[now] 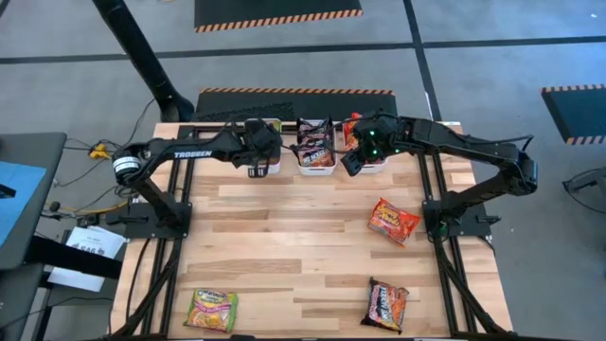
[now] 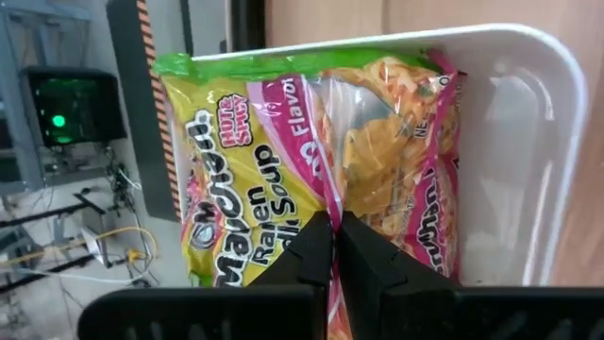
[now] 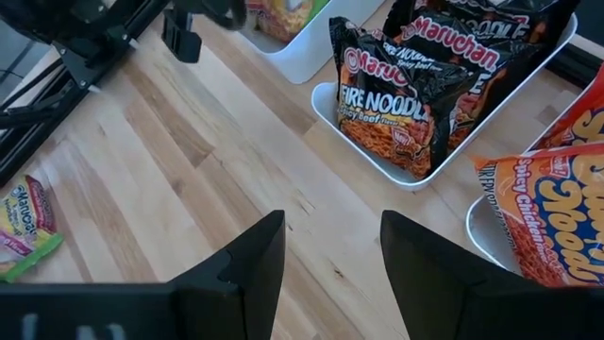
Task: Sort Maruchan noodles
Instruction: Put the green noodle pack into the left white bin
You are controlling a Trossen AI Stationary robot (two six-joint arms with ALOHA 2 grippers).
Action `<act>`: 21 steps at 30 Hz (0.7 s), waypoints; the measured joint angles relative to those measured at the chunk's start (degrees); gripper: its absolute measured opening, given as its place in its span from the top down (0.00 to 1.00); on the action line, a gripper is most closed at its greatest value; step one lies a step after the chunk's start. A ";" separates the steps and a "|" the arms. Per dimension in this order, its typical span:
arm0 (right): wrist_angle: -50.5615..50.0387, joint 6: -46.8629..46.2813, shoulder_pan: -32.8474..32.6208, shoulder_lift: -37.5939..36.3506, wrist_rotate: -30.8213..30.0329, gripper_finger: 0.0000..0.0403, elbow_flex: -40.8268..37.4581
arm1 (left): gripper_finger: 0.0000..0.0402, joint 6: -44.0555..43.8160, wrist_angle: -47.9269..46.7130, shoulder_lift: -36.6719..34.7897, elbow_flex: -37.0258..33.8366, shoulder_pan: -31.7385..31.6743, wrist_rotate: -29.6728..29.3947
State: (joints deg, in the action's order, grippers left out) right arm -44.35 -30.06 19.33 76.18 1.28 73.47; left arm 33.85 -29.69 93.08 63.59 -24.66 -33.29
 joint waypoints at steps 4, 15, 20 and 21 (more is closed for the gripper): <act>0.02 0.00 -0.09 0.00 0.02 0.50 0.02 | 1.00 -1.34 1.40 -0.09 0.00 -0.05 -0.32; -0.03 0.00 -0.11 0.00 0.42 0.50 0.02 | 0.91 -1.21 -1.44 0.01 0.00 -0.19 6.44; -0.03 0.07 -0.07 0.00 0.39 0.50 0.02 | 0.82 -9.67 -4.37 0.04 1.69 -0.20 9.56; -0.03 0.07 -0.07 0.00 0.39 0.50 0.02 | 0.81 -10.85 -5.10 0.04 2.21 -0.21 11.20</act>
State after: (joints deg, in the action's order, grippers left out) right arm -44.38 -30.00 19.27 76.18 1.67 73.49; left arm 23.00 -34.79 93.12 65.81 -24.86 -22.09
